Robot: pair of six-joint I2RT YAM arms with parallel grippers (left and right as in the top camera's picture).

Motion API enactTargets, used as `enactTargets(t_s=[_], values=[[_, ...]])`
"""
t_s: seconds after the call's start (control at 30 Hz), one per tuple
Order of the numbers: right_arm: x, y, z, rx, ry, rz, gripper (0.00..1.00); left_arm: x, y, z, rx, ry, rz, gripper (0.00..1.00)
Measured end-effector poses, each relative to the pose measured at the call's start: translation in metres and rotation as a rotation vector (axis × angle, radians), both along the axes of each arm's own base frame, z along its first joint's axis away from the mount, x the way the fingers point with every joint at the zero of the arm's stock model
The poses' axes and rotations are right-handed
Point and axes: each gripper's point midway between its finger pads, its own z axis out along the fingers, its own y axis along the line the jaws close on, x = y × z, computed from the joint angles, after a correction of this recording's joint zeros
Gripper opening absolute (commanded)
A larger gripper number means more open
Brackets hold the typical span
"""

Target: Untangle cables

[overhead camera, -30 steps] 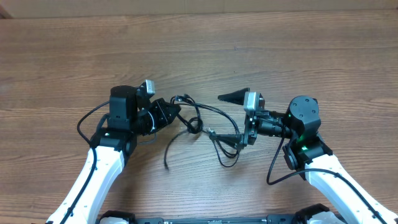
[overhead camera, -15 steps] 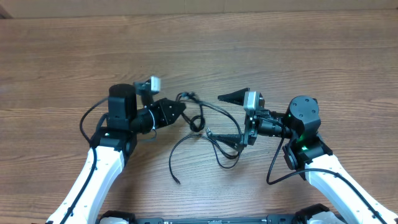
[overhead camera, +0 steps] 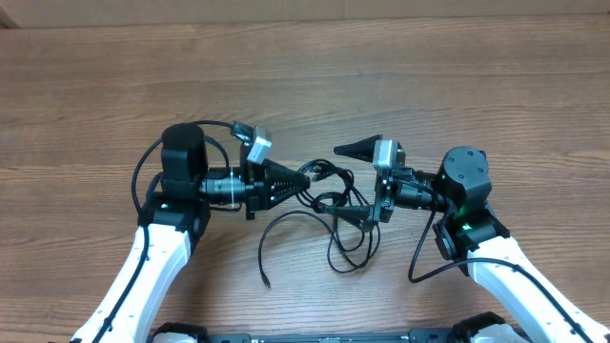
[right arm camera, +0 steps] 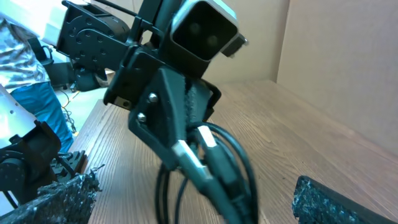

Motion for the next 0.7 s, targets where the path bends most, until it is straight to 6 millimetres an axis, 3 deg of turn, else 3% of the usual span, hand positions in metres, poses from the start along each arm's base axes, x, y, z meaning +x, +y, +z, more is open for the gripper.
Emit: enactTargets(t_s=[0.2, 0.6, 0.7], values=[[0.001, 0.0, 0.0, -0.001, 0.002, -0.005, 1.0, -0.011, -0.001, 0.007, -0.036, -0.017, -0.068, 0.04], [0.008, -0.002, -0.005, -0.013, 0.024, -0.052, 1.0, -0.011, -0.001, 0.019, -0.06, 0.027, -0.085, 0.04], [0.009, -0.002, -0.005, -0.013, 0.021, -0.053, 0.93, -0.012, -0.001, 0.019, -0.061, 0.037, -0.087, 0.04]])
